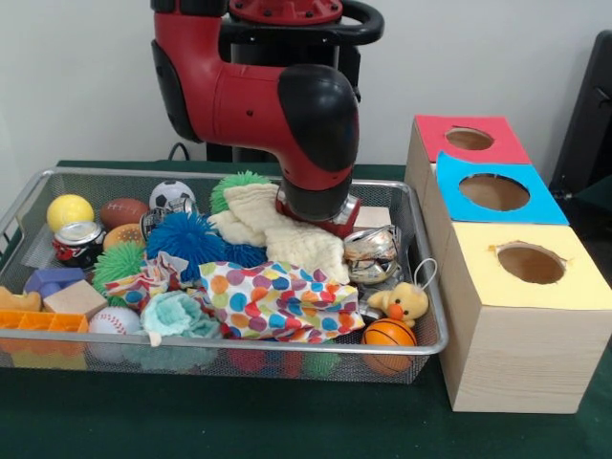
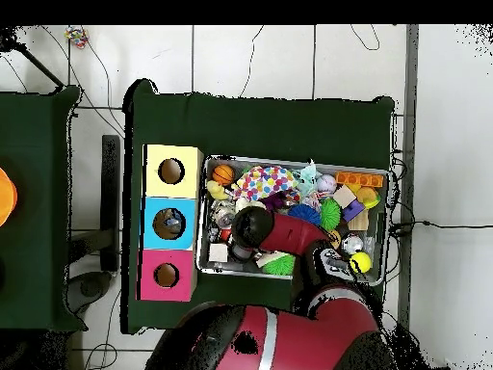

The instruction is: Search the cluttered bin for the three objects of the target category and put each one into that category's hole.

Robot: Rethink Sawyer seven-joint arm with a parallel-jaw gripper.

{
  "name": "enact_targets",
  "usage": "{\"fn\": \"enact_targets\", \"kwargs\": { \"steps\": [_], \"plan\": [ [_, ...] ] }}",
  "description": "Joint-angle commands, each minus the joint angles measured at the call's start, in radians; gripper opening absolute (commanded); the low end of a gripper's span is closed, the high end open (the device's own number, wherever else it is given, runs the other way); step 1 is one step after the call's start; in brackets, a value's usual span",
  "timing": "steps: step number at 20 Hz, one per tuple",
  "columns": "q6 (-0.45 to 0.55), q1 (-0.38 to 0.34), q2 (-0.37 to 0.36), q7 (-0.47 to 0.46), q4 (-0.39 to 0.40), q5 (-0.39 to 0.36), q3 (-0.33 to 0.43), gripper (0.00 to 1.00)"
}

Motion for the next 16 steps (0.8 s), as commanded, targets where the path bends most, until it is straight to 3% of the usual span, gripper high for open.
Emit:
{"fn": "enact_targets", "kwargs": {
  "steps": [1,4,9,14,16],
  "plan": [
    [-0.494,-0.002,0.113,0.218,-0.324,-0.13,-0.223,0.0],
    [-0.449,0.005,0.091,0.21,-0.309,-0.123,-0.232,0.0],
    [-0.302,-0.057,-0.006,0.107,-0.213,-0.075,-0.112,0.0],
    [-0.107,-0.07,-0.106,0.073,-0.128,-0.013,-0.052,0.0],
    [-0.076,-0.073,-0.121,0.067,-0.128,-0.008,-0.035,0.0]
  ]
}}
